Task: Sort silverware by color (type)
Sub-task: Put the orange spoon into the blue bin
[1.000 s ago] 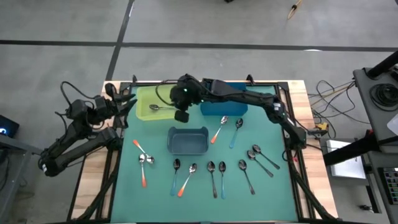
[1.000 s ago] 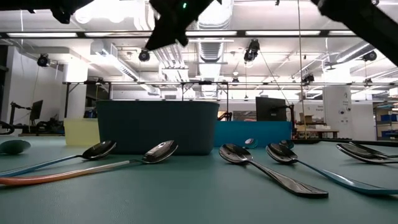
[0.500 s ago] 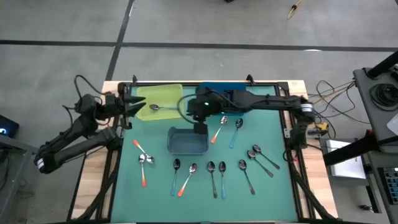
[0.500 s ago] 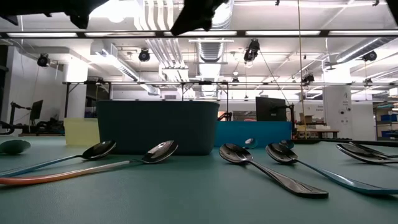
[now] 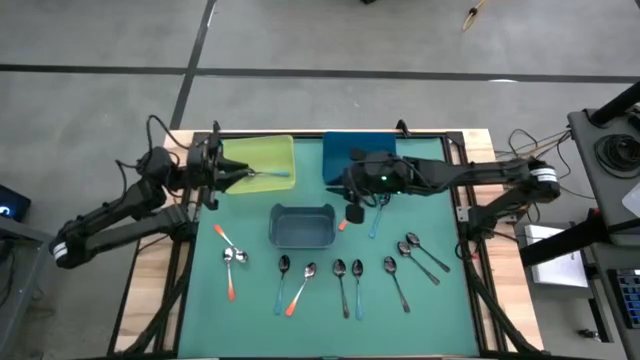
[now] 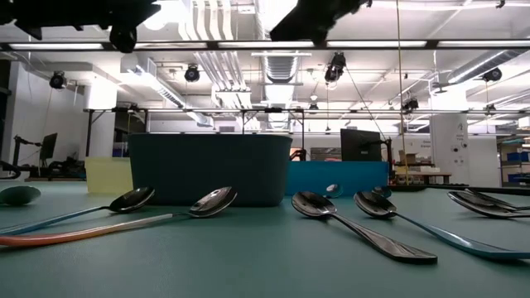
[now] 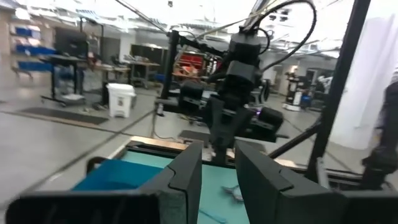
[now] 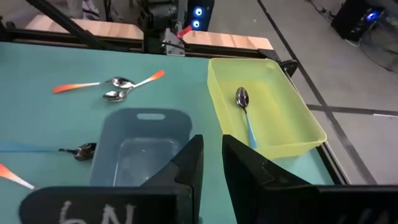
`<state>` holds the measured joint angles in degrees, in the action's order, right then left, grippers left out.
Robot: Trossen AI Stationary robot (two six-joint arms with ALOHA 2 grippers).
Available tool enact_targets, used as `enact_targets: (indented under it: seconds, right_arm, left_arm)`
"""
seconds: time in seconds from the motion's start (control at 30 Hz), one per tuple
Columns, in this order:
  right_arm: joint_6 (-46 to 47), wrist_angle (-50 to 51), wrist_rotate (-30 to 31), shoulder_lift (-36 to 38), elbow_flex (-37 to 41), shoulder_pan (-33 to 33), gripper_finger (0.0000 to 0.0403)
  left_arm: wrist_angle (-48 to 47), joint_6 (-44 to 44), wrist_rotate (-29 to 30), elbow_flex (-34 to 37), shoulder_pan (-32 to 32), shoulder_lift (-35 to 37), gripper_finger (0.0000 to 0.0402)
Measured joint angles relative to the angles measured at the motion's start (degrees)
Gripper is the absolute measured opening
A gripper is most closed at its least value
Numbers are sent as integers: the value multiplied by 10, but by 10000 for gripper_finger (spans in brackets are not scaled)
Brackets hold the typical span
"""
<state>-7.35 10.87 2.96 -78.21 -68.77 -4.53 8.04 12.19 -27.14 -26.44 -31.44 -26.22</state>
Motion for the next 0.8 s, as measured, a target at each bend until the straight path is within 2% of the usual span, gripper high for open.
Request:
enact_targets:
  seconds: [0.23,0.47,0.6,0.67,0.8]
  right_arm:
    - [3,-61,0,48,92,13,52]
    - [4,-130,0,77,175,22,52]
    - [16,-134,0,91,203,22,52]
    - [18,-133,0,96,212,22,52]
    - [12,-130,0,103,214,22,52]
  left_arm:
    - [1,79,12,-21,49,-35,79]
    - [-37,95,25,-77,106,-98,79]
    - [-139,79,68,-120,124,-142,79]
    - [-206,63,71,-146,128,-165,79]
    - [-397,-4,80,-209,129,-205,79]
